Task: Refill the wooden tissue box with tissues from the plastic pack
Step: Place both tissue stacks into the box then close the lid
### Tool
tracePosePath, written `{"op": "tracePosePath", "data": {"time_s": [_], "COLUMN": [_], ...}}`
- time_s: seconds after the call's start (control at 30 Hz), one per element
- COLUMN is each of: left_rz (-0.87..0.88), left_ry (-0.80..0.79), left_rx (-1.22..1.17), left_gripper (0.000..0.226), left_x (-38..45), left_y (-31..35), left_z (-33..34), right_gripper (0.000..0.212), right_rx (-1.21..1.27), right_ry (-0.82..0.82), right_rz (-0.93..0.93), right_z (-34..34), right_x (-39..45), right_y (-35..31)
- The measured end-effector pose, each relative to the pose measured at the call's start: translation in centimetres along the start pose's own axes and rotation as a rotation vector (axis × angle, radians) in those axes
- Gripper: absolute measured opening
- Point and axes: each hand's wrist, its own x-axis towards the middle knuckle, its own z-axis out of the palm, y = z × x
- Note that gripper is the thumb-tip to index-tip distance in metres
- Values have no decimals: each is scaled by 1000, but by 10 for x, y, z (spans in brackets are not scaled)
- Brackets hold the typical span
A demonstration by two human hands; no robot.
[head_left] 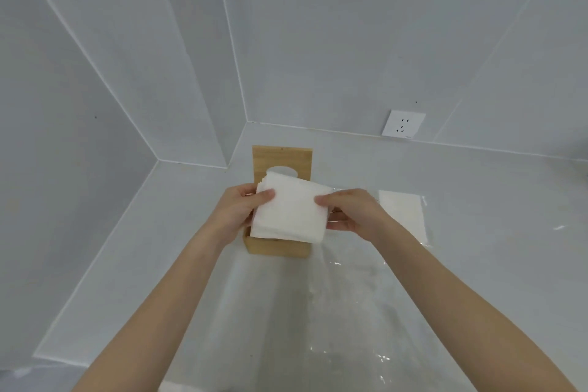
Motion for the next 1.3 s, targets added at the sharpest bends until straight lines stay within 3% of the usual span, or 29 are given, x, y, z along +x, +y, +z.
{"op": "tracePosePath", "data": {"time_s": [0.23,0.37,0.8,1.0,1.13,1.3], "left_rz": [34,96,224,351,439,397], "left_ry": [246,342,389,394,442,405], "left_rx": [138,295,640,1027,1290,1490], "left_gripper": [18,17,21,13,18,23], "left_x": [27,31,42,39,39,43], "left_y": [-15,-20,-28,-36,-47,-52], "left_z": [-18,-19,-18,-10,-5,3], "right_gripper": [27,8,23,19,12,9], "right_rx": [-168,-289,-705,-1071,-1320,-1551], "right_ry": [105,161,388,434,465,474], "right_rz": [-79,-134,-342,-472,-491,-388], "right_z": [26,31,36,44,52,61], "right_x": [34,42,44,45,49,55], "right_y": [-1,1,26,28,35,34]}}
